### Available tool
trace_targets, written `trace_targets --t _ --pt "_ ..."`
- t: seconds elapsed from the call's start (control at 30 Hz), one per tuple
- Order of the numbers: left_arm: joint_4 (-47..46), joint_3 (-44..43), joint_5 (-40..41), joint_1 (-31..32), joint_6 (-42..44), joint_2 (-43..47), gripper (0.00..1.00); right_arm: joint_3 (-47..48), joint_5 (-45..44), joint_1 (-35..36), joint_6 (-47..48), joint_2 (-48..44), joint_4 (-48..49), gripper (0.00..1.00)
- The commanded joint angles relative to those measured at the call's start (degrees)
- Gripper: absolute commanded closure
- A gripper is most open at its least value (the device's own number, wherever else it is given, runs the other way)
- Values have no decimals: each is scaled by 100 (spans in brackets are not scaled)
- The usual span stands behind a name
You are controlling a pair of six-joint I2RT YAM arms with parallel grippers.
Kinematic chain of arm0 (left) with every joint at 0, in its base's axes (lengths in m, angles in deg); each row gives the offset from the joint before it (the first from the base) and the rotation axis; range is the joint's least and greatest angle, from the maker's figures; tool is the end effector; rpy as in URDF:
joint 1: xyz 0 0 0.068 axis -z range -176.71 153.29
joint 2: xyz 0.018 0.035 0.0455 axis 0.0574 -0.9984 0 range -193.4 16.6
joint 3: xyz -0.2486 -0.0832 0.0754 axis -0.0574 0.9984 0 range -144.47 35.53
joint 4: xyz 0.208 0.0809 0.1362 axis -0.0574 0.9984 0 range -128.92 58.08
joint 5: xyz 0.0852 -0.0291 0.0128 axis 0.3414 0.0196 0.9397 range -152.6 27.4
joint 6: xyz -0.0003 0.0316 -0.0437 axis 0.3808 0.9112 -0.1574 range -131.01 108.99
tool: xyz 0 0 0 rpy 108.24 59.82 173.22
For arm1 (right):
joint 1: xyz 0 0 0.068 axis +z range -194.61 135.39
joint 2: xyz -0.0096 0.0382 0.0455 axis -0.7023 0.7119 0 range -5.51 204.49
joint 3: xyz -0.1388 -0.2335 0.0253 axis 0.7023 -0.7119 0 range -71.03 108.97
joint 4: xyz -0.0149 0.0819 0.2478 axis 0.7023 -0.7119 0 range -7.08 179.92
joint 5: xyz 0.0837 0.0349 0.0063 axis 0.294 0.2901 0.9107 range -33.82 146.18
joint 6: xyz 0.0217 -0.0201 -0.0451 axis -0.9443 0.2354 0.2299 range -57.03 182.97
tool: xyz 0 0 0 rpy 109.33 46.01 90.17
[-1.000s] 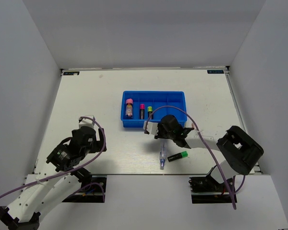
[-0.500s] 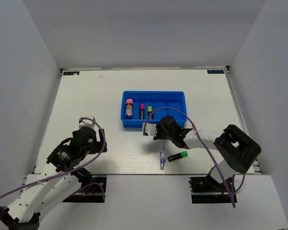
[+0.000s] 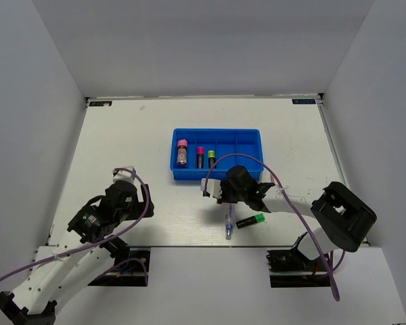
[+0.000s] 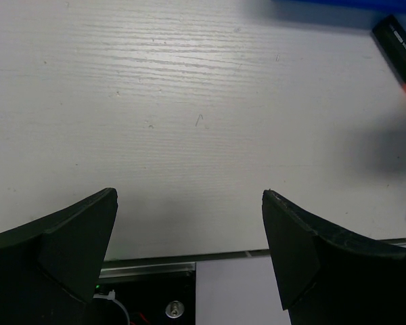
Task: Sort the stationery into containers
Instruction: Grab a piece of stationery with the left arm
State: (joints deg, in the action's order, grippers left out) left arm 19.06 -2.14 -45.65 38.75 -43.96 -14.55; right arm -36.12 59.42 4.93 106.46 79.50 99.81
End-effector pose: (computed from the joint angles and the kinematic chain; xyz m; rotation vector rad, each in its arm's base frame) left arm 0.0858 -0.0484 0.2529 -0.0731 2.4229 -0.1773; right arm 0.1825 0.2172 0.1563 -1.6704 1.5432 0.1200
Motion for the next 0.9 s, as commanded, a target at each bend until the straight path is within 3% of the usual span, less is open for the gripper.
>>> trace_targets --t 0.0,0.2,0.47,0.5,0.57,0.63,0.67,0.7,0.73,0.77,0.8,0.87 --pt "-251 84 -305 -22 -185 -171 3 102 500 47 -314 -196 -241 100" --pt "-761 76 -737 -22 -528 -751 7 314 1064 38 -850 -196 -523 100" --pt "-2025 -38 -930 355 -1038 -1866 18 638 -68 12 -1262 -748 -697 100" --pt "-2088 -108 -887 452 -1055 -2181 21 761 -270 -5 -1350 -810 -882 95" --pt "-2185 -547 -686 839 -1047 -2718 36 1341 -777 -23 -1456 -924 -1776 72" --pt "-2150 -1169 -562 1223 -1021 -3525 53 1805 -1298 -58 -1754 -1100 -2365 43" --pt "-2063 -1329 -457 1322 -1020 -3886 58 1860 -1561 -32 -1851 -1162 -2447 21" --pt "-1975 -1505 -369 1462 -1038 -4072 61 1930 -2025 -58 -1878 -1389 -2544 20" --pt "-1922 -1968 -324 1594 -1055 -4535 63 2027 -2108 -145 -2018 -1487 -2771 23" --pt "-1887 -2103 -220 1656 -1073 -4687 63 2054 -2309 -190 -2080 -1583 -2825 63" --pt "-1817 -2382 -97 1770 -1221 -4837 63 2063 -2494 -225 -2150 -1871 -2878 96" --pt "-1623 -2788 132 1981 -1371 -5382 54 2142 -2662 -409 -2423 -2023 -3141 100"
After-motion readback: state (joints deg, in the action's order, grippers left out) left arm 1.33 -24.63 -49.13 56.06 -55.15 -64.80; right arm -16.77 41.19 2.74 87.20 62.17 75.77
